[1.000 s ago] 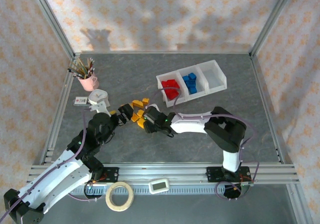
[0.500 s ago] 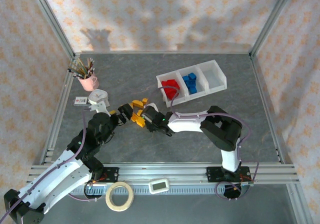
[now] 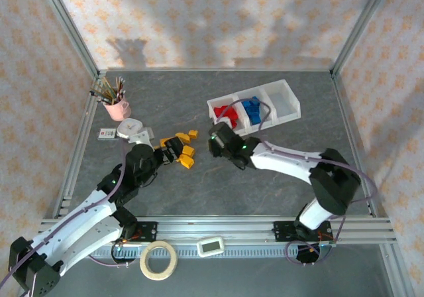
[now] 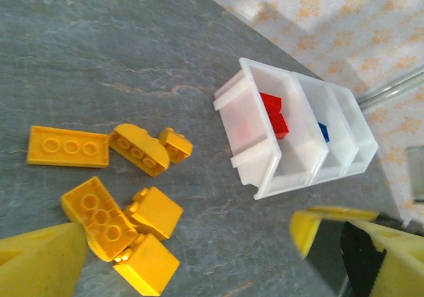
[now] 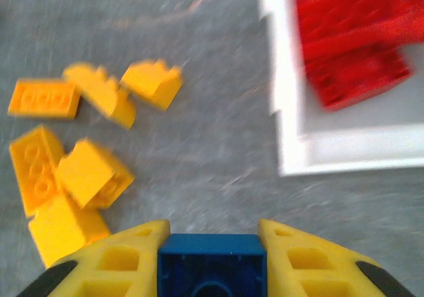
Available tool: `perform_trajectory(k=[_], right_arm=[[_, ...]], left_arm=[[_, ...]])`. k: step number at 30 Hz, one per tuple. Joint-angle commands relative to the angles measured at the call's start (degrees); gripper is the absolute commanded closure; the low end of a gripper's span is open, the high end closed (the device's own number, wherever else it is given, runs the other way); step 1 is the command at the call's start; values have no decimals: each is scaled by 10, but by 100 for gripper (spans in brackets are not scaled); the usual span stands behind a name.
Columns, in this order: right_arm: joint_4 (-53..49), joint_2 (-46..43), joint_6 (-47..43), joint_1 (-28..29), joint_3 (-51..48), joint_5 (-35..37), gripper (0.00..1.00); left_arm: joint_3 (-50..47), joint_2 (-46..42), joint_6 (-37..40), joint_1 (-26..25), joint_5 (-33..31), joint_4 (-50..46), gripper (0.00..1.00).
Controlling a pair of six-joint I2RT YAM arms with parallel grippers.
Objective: Sort the legos into containers by color
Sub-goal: Pick up the lego from the center of the table, then place the lego in the container.
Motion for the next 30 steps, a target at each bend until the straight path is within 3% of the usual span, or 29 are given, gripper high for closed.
perform_trajectory(k=[1, 10, 20, 23, 27, 30], right_arm=[[-42, -26, 10, -58, 13, 26, 70], [-26, 47, -3, -210, 105, 6, 71], [-17, 214, -21, -275, 257, 39, 69], [-34, 255, -22, -286, 301, 36, 66], [-42, 276, -29, -287, 334, 22, 50], [-45, 263, -31, -287, 337, 15, 43]], left_arm=[[29, 27, 12, 5, 35, 60, 1], [70, 133, 17, -7, 80, 131, 1], [107, 214, 25, -15, 86, 172, 1], [110, 220, 26, -14, 80, 178, 1], [118, 224, 32, -15, 76, 176, 1], [118, 222, 35, -14, 74, 176, 1]])
